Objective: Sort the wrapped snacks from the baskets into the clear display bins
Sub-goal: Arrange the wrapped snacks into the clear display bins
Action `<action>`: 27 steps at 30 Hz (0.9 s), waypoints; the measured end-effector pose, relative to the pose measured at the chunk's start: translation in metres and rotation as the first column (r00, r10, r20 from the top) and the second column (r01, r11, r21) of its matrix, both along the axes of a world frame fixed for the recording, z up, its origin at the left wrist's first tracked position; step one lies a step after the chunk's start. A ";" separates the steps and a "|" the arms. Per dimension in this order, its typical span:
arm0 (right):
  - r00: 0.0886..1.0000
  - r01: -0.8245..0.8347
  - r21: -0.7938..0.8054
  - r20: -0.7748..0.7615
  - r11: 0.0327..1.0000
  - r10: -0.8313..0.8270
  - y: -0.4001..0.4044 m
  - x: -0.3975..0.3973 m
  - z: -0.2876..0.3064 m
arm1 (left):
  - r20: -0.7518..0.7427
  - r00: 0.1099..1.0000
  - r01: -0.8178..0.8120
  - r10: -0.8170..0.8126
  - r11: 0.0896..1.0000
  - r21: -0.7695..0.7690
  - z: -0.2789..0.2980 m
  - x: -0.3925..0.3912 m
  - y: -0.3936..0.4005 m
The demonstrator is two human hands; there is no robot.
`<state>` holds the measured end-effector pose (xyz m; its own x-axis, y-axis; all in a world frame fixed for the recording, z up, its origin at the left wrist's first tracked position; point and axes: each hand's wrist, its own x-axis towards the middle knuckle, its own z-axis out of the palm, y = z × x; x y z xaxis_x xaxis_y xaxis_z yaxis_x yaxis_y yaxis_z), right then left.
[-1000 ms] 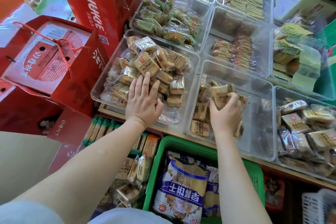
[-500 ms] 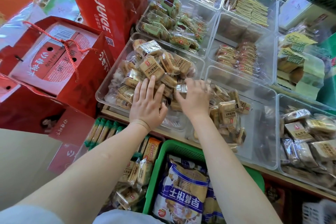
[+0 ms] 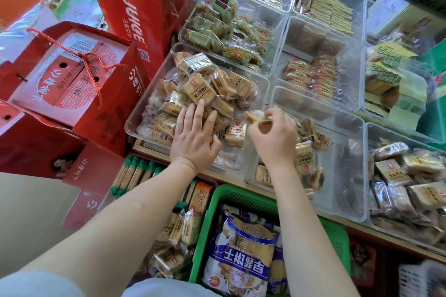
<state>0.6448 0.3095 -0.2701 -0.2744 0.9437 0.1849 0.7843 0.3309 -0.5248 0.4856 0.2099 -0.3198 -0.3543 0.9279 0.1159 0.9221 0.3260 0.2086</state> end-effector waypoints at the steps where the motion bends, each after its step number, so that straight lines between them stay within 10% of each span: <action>1: 0.995 0.071 0.013 -0.068 0.997 -0.070 -0.003 0.012 0.002 | 0.006 1.000 0.000 0.000 1.000 0.001 0.000 0.000 0.000; 5: 0.954 0.290 0.032 -0.084 0.956 -0.287 -0.007 0.056 -0.011 | 0.019 1.000 -0.006 0.005 1.000 0.008 -0.001 0.000 0.000; 10: 0.933 0.252 -0.082 0.284 0.964 -0.220 -0.005 0.074 -0.035 | 0.068 0.998 -0.003 0.003 1.000 0.000 0.004 0.000 -0.003; 19: 0.952 0.270 0.010 0.147 0.963 -0.269 -0.041 0.066 -0.033 | 0.162 0.986 0.053 -0.042 0.997 -0.062 0.016 -0.004 -0.029; 27: 0.969 0.235 -0.050 0.092 0.971 -0.229 -0.069 0.068 -0.040 | -0.212 0.970 0.028 -0.118 0.922 -0.386 0.051 0.002 -0.001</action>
